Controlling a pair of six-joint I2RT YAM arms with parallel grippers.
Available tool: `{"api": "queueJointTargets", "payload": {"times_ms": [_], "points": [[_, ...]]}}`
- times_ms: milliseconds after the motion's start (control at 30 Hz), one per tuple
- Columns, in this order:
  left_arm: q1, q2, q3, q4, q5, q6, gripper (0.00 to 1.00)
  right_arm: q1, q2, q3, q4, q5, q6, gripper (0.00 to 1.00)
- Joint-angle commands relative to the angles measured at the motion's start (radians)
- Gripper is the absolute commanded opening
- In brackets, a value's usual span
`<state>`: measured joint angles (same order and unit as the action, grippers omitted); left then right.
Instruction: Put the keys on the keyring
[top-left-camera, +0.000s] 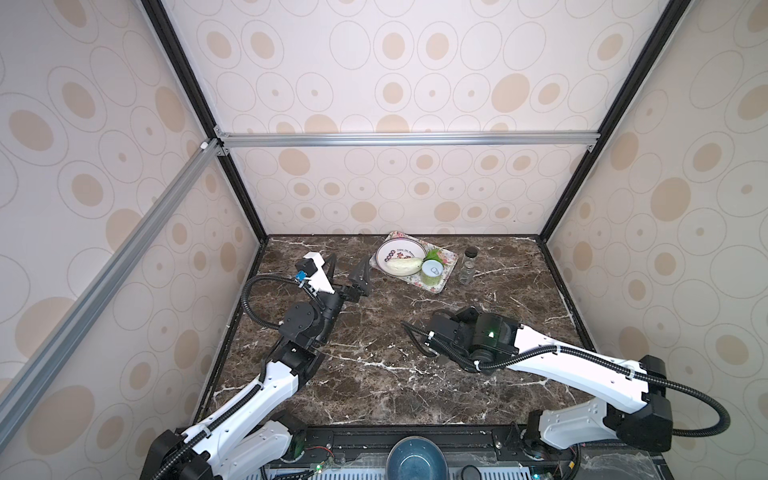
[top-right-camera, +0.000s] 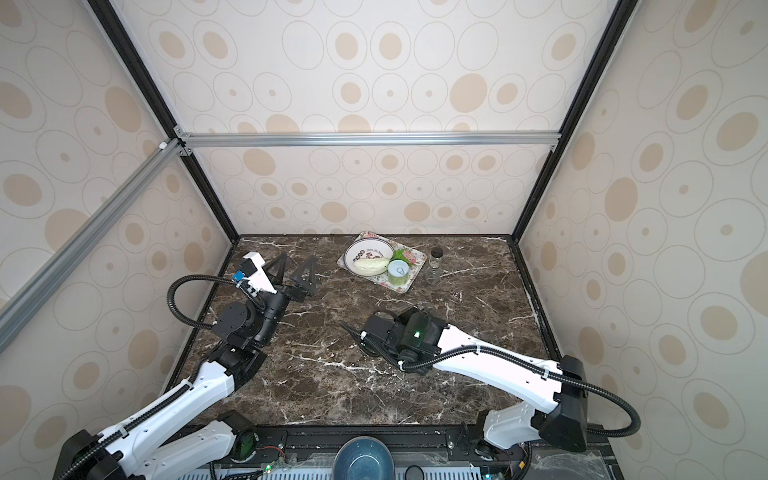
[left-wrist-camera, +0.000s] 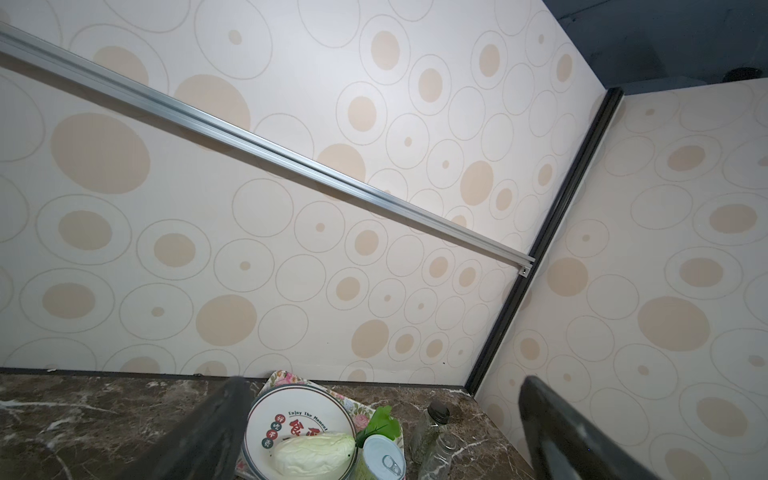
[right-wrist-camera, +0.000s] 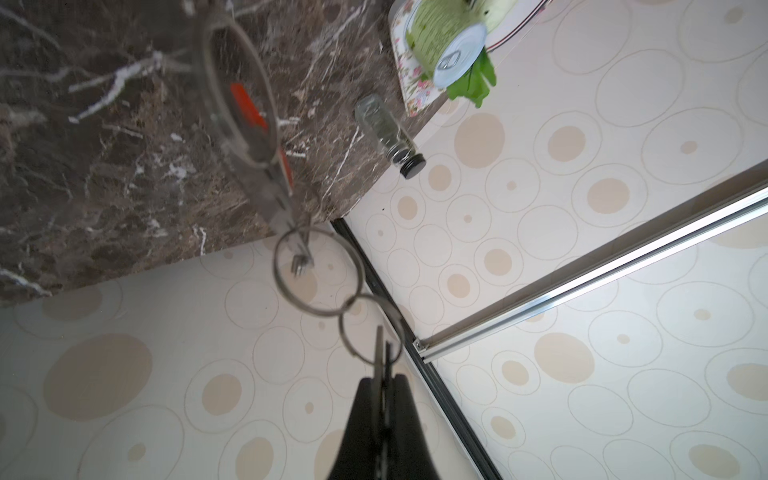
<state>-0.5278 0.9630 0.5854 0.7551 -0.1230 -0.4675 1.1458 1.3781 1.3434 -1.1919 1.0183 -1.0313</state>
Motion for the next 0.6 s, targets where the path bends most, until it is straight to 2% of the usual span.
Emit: {"api": "queueJointTargets", "payload": {"times_ms": [0, 167, 400, 567], "points": [[-0.005, -0.004, 0.03, -0.055, -0.087, -0.054, 1.0, 0.036, -0.004, 0.076, 0.057, -0.115, 0.135, 0.0], [-0.004, -0.006, 0.027, -0.061, -0.106, -0.06, 1.0, 0.064, 0.001, -0.01, 0.257, -0.175, 0.165, 0.0], [-0.004, -0.043, 0.004, -0.059, -0.162, -0.069, 1.0, 0.066, 0.002, -0.053, 0.424, -0.339, 0.327, 0.0], [-0.004, -0.062, -0.008, -0.054, -0.176, -0.072, 1.0, 0.065, -0.016, -0.132, 0.574, -0.4, 0.35, 0.0]]}}
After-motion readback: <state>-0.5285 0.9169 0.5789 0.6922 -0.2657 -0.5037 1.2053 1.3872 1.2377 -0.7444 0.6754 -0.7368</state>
